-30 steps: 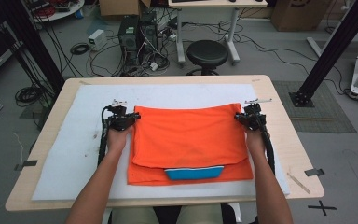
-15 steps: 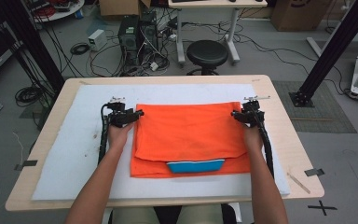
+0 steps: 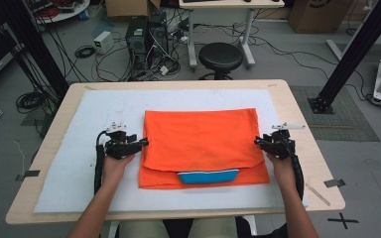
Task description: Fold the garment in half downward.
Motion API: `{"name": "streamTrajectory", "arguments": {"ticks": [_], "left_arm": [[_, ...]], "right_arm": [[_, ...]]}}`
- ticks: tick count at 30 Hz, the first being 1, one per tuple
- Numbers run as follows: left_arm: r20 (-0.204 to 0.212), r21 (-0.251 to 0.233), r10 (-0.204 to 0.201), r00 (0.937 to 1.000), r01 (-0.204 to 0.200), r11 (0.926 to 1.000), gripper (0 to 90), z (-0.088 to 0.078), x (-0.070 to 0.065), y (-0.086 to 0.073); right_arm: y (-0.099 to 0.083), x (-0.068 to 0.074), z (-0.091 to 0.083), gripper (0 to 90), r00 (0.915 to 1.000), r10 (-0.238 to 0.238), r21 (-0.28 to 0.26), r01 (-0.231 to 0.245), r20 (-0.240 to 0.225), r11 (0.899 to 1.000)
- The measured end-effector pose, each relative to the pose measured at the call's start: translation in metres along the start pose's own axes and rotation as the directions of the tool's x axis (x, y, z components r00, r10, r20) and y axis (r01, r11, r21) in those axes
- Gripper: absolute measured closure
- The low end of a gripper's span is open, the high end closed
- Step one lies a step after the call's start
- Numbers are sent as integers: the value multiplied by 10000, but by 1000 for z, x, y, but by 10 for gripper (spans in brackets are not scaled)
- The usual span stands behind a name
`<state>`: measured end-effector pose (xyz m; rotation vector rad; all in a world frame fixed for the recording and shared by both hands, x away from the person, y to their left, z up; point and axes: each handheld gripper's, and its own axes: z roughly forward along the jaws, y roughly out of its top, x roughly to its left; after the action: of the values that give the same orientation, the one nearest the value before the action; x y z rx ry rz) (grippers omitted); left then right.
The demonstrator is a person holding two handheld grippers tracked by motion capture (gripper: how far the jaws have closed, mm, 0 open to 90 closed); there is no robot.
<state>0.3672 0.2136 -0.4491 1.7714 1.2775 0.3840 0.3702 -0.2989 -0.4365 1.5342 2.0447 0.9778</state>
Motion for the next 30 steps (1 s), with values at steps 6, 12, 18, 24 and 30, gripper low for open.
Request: {"name": "streamTrajectory", "arguments": {"ticks": [6, 12, 18, 24, 30], "left_arm": [[80, 266, -36, 10000, 33, 9996, 428, -11, -8, -16], [63, 623, -92, 9999, 87, 9980, 439, -18, -18, -26], [-7, 758, 287, 9996, -285, 9967, 634, -25, -27, -33], [98, 953, 628, 9980, -634, 9934, 854, -23, -34, -32], [264, 918, 526, 9983, -548, 9943, 854, -21, -36, -31]], "right_arm": [[-23, 6, -16, 629, 9998, -199, 253, 200, -59, 9995], [-32, 15, -19, 597, 9993, -130, 877, 161, -354, 9960], [-35, 20, -20, 818, 9992, -137, 863, 169, -374, 9961], [-41, 21, -27, 850, 9995, -308, 571, 307, 17, 9979], [-47, 20, -39, 852, 9978, -399, 350, 381, 524, 9987]]}}
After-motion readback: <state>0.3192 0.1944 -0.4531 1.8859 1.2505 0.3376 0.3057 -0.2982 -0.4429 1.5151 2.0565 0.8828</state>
